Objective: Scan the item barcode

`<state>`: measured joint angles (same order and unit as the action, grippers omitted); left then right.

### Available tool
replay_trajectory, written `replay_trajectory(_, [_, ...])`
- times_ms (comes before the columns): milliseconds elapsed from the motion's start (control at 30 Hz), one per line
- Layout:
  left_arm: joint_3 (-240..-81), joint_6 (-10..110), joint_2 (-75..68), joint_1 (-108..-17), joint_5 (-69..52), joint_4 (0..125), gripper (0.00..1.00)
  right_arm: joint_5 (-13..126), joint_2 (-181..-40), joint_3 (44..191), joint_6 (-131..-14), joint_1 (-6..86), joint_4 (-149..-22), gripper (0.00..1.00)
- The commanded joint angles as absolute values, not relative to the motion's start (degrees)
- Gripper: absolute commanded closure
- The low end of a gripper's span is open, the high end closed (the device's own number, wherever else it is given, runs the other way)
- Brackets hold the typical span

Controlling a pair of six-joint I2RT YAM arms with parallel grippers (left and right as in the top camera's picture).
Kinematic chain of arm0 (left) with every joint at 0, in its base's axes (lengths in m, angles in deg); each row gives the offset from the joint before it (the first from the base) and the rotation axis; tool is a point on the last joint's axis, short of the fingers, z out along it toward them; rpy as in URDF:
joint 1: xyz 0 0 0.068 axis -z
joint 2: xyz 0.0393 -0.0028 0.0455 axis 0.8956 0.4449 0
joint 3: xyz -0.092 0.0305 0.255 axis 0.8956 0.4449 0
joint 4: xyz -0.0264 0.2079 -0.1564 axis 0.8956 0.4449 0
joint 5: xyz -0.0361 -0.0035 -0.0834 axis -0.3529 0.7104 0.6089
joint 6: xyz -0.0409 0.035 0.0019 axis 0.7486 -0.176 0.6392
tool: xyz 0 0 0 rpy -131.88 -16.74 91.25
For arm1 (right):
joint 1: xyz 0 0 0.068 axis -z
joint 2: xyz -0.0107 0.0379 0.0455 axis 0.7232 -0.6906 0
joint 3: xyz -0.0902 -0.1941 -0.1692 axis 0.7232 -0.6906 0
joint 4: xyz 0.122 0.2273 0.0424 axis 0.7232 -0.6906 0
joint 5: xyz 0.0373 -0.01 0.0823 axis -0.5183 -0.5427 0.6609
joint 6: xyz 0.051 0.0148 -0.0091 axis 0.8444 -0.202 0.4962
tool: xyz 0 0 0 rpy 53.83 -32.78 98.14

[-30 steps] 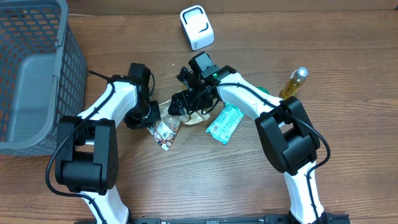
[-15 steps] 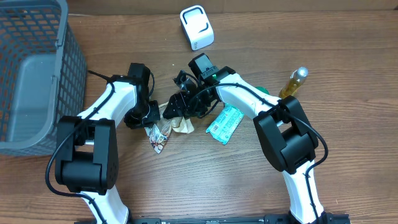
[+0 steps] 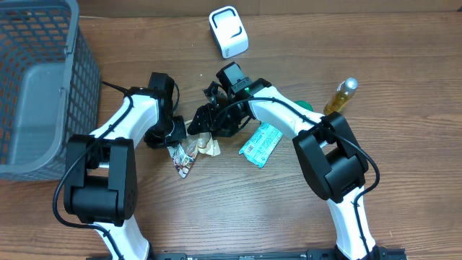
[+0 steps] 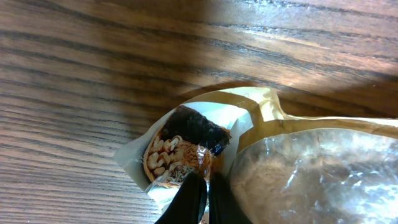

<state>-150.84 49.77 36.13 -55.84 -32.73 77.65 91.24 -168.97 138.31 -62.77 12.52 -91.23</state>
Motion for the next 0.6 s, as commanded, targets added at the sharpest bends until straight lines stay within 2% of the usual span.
replay_trajectory(0, [-150.0, 50.7, 37.1, -55.8, -31.9, 77.3, 0.96, 90.0, -169.8, 137.9, -60.9, 10.2, -90.7, 0.35])
replay_trajectory(133, [-150.0, 50.7, 37.1, -55.8, -31.9, 77.3, 0.96, 87.5, -169.8, 137.8, -60.0, 8.7, -90.7, 0.36])
replay_trajectory(300, [-150.0, 50.7, 37.1, -55.8, -31.9, 77.1, 0.95, 87.2, -169.8, 137.7, -59.8, 7.3, -90.3, 0.44])
replay_trajectory(433, [-150.0, 50.7, 37.1, -55.8, -31.9, 77.1, 0.95, 87.2, -169.8, 137.7, -59.8, 7.1, -91.2, 0.45])
replay_trajectory(500, [-150.0, 50.7, 37.1, -55.8, -32.3, 77.1, 0.94, 87.2, -169.8, 137.7, -59.8, 7.1, -91.9, 0.49])
replay_trajectory(567, [-150.0, 50.7, 37.1, -55.8, -32.5, 77.0, 0.93, 87.3, -169.8, 137.7, -59.8, 7.1, -92.7, 0.59])
